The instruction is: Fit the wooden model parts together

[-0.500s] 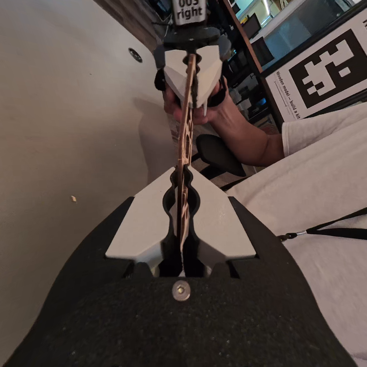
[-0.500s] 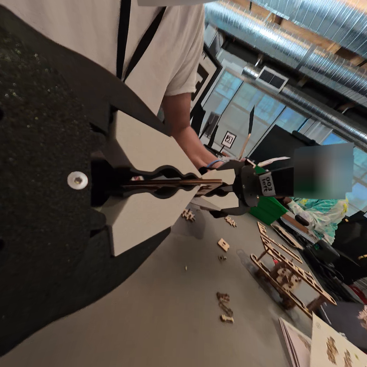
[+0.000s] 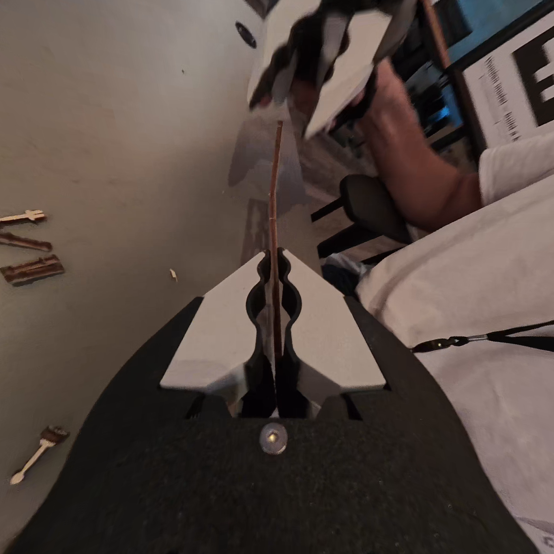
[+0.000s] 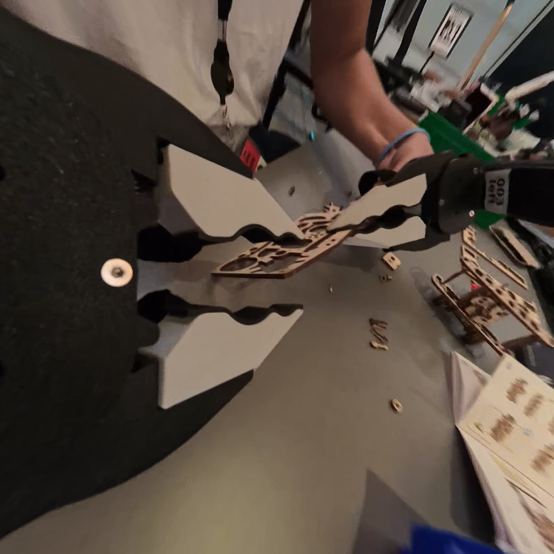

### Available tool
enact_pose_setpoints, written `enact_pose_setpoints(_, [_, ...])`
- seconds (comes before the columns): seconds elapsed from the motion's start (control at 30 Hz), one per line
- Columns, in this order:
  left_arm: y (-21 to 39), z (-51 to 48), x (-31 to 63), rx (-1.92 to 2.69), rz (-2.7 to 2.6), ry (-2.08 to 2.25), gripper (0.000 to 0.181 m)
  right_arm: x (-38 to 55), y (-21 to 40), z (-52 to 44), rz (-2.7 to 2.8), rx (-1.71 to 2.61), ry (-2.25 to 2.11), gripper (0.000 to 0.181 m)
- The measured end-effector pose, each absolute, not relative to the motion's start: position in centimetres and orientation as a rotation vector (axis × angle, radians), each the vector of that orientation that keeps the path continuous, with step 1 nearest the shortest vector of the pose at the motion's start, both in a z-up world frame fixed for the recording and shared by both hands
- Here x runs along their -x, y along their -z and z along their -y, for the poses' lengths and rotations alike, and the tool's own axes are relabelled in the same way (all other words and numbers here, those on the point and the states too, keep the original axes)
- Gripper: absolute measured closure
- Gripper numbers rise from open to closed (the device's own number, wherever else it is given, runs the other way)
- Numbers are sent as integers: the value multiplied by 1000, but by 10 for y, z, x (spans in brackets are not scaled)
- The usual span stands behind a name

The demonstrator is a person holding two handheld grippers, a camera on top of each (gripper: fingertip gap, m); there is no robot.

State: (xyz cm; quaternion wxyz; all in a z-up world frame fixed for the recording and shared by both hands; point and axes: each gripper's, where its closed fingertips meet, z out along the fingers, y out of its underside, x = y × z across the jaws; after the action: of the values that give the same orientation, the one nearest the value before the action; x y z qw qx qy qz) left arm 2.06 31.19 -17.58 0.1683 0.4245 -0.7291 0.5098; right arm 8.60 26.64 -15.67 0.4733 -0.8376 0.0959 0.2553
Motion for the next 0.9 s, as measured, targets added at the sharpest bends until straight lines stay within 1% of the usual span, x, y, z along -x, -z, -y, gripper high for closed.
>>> enact_pose_setpoints(0.1, [178, -310, -17, -1179, 2161, -1402, 181, -71, 135, -279, -47, 2036, -489, 141])
enact_pose_setpoints(0.2, [181, -305, -18, -1153, 2166, -1383, 180, -50, 164, -298, 78, 2163, -427, 140])
enact_pose_setpoints(0.27, [183, -302, -19, -1134, 2147, -1392, 180, -45, 179, -302, 73, 2186, -488, 158])
enact_pose_setpoints(0.3, [183, -301, -19, -1124, 2146, -1394, 180, -42, 179, -304, 49, 2168, -549, 163])
enact_pose_setpoints(0.4, [183, -299, -22, -1115, 2158, -1403, 180, -43, 174, -303, -13, 2103, -667, 172])
enact_pose_setpoints(0.5, [185, -297, -23, -1114, 2174, -1405, 179, -43, 175, -299, -37, 2097, -713, 174])
enact_pose_setpoints(0.63, [185, -294, -21, -1089, 2196, -1400, 180, -40, 175, -295, 26, 2129, -670, 177])
enact_pose_setpoints(0.9, [190, -298, -25, -1148, 2273, -1378, 179, -45, 182, -298, 98, 2236, -420, 174])
